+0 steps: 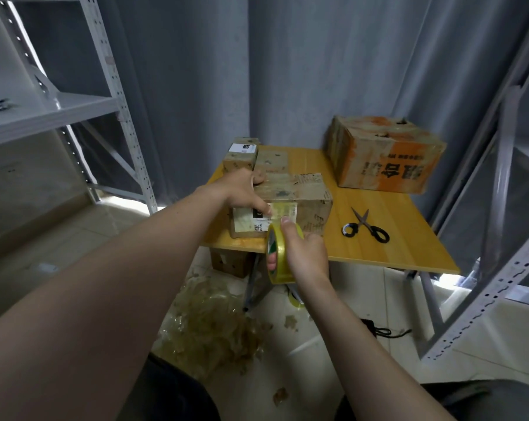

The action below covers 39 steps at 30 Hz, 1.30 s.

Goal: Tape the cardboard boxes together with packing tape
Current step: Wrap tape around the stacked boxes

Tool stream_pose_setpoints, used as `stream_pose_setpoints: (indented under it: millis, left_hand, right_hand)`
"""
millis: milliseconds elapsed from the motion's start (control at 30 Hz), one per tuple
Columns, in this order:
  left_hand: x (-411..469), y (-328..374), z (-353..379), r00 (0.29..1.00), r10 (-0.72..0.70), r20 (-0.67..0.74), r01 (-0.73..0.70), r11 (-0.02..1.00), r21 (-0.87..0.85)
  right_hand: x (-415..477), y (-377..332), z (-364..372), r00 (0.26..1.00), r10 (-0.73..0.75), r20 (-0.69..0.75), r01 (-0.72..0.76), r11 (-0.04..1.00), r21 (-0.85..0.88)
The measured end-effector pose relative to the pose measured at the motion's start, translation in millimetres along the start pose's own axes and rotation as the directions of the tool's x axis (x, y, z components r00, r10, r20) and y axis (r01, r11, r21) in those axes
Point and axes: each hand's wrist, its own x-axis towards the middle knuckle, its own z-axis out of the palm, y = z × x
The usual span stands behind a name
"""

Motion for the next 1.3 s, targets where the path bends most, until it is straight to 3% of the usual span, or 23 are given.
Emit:
stream_pose_setpoints:
  millis: [167, 400, 600, 867, 933, 1033, 1200, 1300]
  left_hand:
    - [-7, -4, -6, 0.998, 0.027, 0.051, -0.028, 1.000, 0.006]
    - [-14, -4, -5, 0.998, 0.053, 0.040, -0.053, 0.999, 0.003]
    - [-14, -5, -5, 0.997, 0.047, 0.055, -0.047, 0.999, -0.006]
    - [-15, -5, -4, 0.996, 0.050, 0.068, -0.050, 0.999, 0.007]
    - [-16, -5, -1, 0.994, 0.065, 0.083, -0.069, 0.996, 0.053]
    - [-24, -2, 8, 0.993, 0.064, 0.096, -0.086, 0.963, 0.254]
    - [-54, 13, 12, 0.993, -0.001, -0.117, 0.058, 0.875, 0.481]
    - [-78, 20, 19, 0.957, 0.000, -0.291, 0.143, 0.870, 0.471]
  right_hand:
    - [-17, 11, 1, 1.000, 0.012, 0.029, -0.013, 0.999, 0.039]
    - [-39, 32, 15, 0.997, -0.074, -0.030, 0.077, 0.992, 0.101]
    - [-38, 42, 21, 0.993, -0.107, -0.058, 0.110, 0.992, 0.060]
    - [-38, 54, 15, 0.999, 0.004, -0.039, -0.001, 0.998, 0.070]
    - [-37, 53, 16, 0.999, 0.036, -0.006, -0.035, 0.993, 0.113]
    - [-36, 50, 16, 0.996, 0.087, 0.036, -0.091, 0.986, 0.141]
    - [-32, 49, 11, 0.995, 0.092, 0.045, -0.095, 0.993, 0.077]
    - [-30, 45, 10, 0.994, 0.100, 0.053, -0.102, 0.994, 0.040]
